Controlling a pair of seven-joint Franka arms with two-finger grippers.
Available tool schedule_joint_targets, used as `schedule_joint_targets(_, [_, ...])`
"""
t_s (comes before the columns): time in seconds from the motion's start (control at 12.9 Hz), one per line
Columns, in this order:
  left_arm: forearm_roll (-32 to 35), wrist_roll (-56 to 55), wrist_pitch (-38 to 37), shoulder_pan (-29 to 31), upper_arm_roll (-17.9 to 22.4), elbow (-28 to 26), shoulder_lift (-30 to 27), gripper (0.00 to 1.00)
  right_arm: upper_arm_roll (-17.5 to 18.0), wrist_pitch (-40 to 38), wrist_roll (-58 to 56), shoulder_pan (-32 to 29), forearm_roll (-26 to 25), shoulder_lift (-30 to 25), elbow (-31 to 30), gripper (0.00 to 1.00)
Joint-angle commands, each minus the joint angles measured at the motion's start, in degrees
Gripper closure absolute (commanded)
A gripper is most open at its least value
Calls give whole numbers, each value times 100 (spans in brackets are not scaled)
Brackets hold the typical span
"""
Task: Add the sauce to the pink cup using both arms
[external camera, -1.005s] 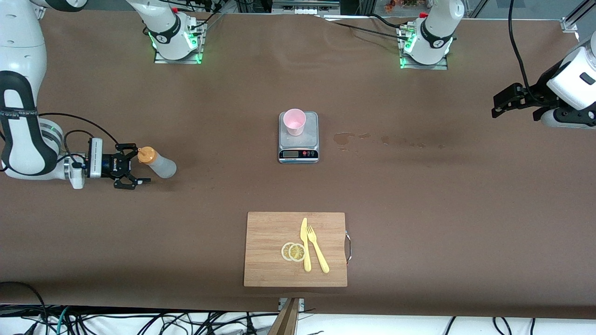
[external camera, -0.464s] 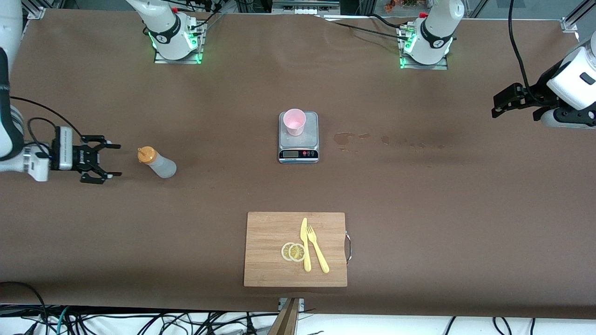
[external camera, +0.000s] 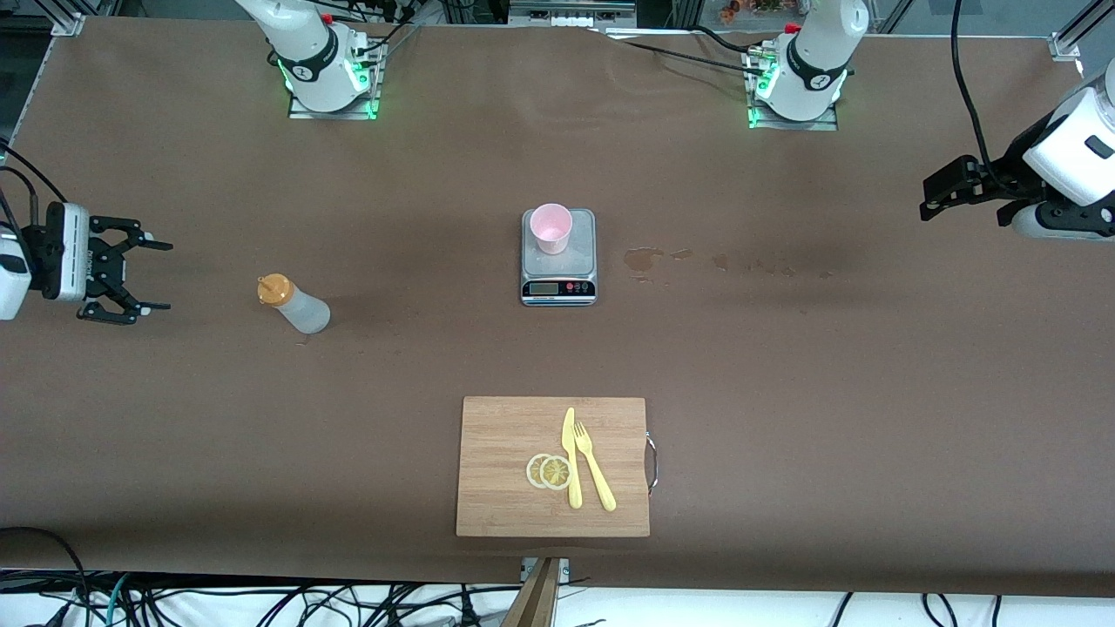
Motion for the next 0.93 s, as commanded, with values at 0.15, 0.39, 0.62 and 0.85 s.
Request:
schedule_joint_targets(0.15, [-131, -1, -126, 38, -9, 181, 79, 0, 216, 6, 2045, 241, -1035, -882, -13, 0])
schedule_joint_targets(0.39, [-131, -1, -126, 38, -9, 172, 79, 0, 208, 15, 3572, 400, -1107, -1216, -22, 0])
schedule_joint_targets(0.62, [-131, -1, -126, 29, -9, 181, 79, 0, 208, 50, 5225, 672, -1501, -1454, -13, 0])
schedule_joint_targets(0.85, [-122, -10, -135, 29, -17, 163, 87, 0, 208, 173, 6501, 830, -1608, -1515, -13, 0])
